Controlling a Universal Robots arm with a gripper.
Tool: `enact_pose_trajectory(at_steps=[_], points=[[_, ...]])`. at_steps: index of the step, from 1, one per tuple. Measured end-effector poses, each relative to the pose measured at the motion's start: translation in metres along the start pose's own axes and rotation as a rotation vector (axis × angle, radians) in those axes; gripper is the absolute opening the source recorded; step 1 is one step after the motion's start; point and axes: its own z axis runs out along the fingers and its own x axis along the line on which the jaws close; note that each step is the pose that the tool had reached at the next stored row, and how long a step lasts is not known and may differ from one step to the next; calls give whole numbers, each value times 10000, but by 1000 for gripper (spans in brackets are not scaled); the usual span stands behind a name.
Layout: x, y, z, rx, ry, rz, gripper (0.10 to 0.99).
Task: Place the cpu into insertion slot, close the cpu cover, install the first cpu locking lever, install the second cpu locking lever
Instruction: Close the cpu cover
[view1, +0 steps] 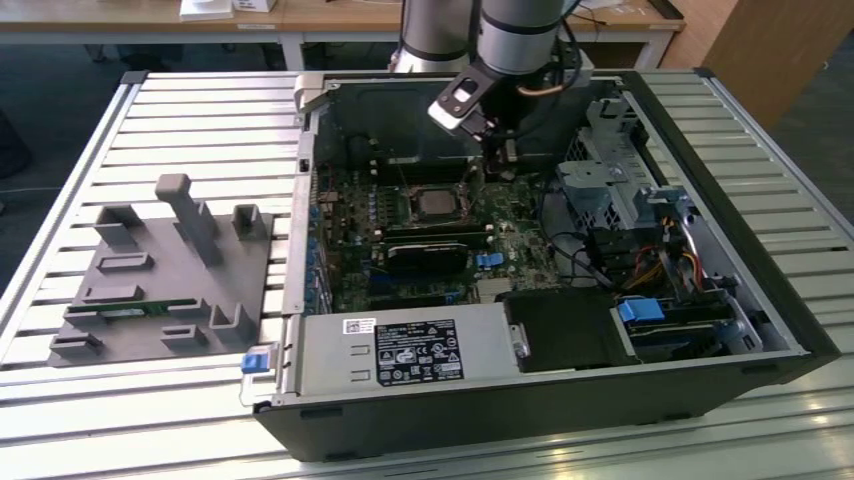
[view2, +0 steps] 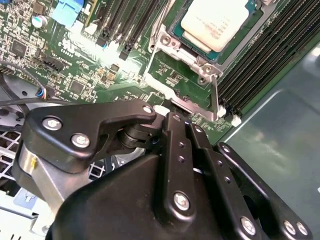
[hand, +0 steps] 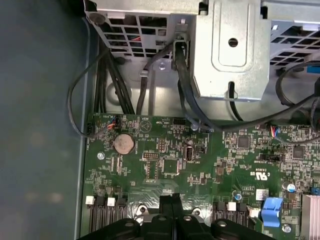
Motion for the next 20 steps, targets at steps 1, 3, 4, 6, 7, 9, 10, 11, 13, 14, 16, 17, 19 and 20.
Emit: enact_pose_trajectory(at_steps=[1, 3, 4, 6, 7, 9, 10, 11, 13, 14, 16, 17, 19, 20], points=[[0, -5, 1, 0, 0, 0, 106], [1, -15, 3, 1, -1, 0, 106], [1, -19, 6, 0, -1, 0, 106], [1, -31, 11, 0, -2, 0, 106], [1, -40, 13, 1, -2, 0, 106], [2, -59, 16, 1, -2, 0, 106], [2, -64, 17, 0, -1, 0, 106], [2, -69, 19, 1, -1, 1, 106], [3, -84, 21, 1, -1, 0, 106], [3, -93, 22, 1, 0, 0, 106], [4, -111, 24, 0, 0, 0, 106], [4, -119, 25, 0, 0, 1, 106], [4, -135, 27, 0, 1, 0, 106], [5, -143, 29, 0, 1, 0, 106]])
